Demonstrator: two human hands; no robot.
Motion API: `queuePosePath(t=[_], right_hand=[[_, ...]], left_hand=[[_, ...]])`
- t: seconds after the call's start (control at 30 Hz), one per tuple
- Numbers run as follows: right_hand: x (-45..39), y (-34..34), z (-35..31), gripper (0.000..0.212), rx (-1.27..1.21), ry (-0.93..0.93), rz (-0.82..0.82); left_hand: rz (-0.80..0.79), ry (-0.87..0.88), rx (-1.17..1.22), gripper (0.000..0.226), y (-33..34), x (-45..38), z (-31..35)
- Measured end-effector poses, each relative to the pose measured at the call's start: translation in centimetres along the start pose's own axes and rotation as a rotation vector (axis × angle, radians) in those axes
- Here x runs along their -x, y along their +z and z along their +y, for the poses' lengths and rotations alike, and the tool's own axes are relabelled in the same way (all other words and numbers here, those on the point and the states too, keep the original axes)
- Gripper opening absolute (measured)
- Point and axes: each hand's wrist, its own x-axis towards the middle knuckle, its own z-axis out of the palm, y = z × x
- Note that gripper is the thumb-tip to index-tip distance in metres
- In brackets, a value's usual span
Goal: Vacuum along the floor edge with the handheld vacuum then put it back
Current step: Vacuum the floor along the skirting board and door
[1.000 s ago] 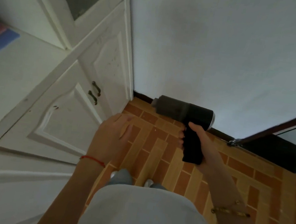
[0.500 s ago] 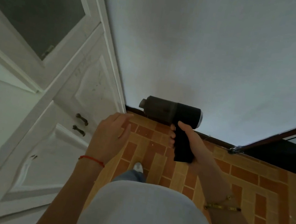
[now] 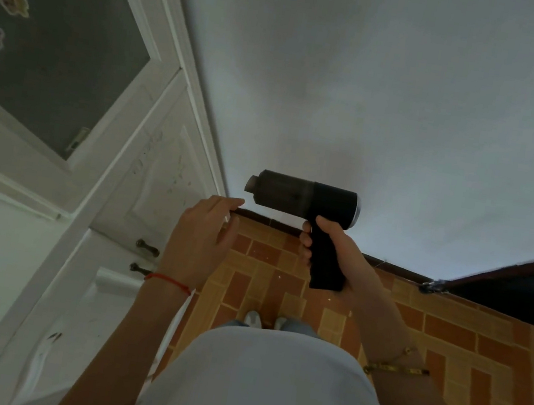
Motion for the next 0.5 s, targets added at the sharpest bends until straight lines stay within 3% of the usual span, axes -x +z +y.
queuePosePath(t=[0.27,0.5], right_hand=[[-1.5,-1.4,-1.4,0.020,0.008,0.002,0.004],[-2.6,-2.7,-1.8,0.028,0.043,0.011,0.008]], left_hand=[[0.026,-0.050,0.032,0.047,1.1,-1.1,1.3],[-0.001,-0.079,-0.003,0.033,2.0,-2.1,0.5]])
